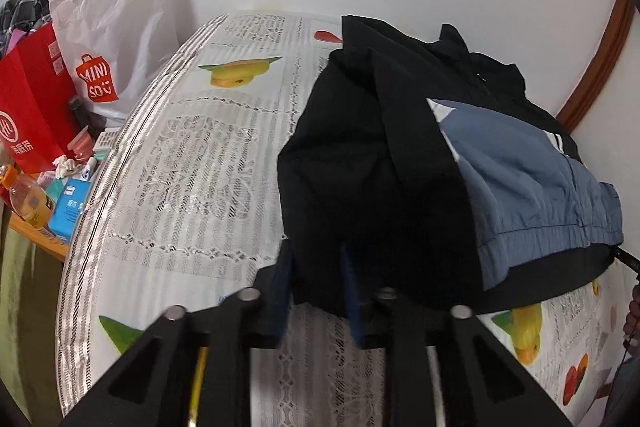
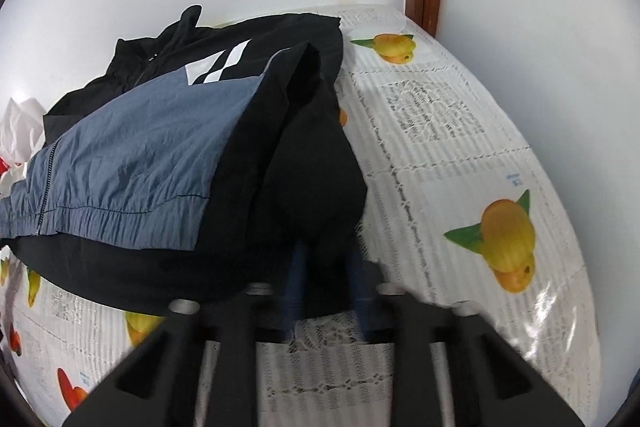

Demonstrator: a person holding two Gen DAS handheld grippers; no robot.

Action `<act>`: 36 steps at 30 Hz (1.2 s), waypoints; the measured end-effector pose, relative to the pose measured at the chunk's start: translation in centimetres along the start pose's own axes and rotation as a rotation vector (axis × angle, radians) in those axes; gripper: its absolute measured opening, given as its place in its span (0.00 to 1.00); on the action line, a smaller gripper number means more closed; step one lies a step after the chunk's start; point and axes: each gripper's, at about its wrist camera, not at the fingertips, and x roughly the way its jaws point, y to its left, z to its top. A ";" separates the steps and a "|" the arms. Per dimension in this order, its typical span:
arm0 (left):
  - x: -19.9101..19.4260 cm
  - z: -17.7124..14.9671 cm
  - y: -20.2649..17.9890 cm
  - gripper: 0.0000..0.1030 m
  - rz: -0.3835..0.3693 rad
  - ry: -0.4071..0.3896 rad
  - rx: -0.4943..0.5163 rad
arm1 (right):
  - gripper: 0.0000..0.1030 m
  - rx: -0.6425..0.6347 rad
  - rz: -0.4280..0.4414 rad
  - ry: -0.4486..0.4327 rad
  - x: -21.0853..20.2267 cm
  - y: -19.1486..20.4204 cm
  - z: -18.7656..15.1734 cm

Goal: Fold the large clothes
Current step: 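Lower the folded hem onto the jacket body and open both grippers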

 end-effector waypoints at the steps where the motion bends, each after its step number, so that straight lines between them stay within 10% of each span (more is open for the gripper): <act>1: -0.2 -0.2 0.0 0.13 -0.008 -0.001 -0.001 | 0.08 0.000 0.006 0.000 -0.1 -0.1 0.1; 25: -9.1 -9.5 1.3 0.16 -0.003 0.018 -0.033 | 0.06 -0.116 -0.048 -0.003 -4.9 0.0 -3.9; 30: -10.2 -9.1 1.9 0.24 -0.003 -0.004 -0.061 | 0.14 -0.125 -0.077 -0.041 -7.6 1.0 -2.7; 32: -10.9 -8.7 1.8 0.38 -0.015 -0.028 -0.068 | 0.37 -0.124 -0.037 -0.072 -8.5 1.7 -1.7; 36: -12.3 -8.1 0.9 0.51 -0.054 -0.084 -0.059 | 0.47 -0.151 -0.005 -0.139 -8.8 3.6 -0.1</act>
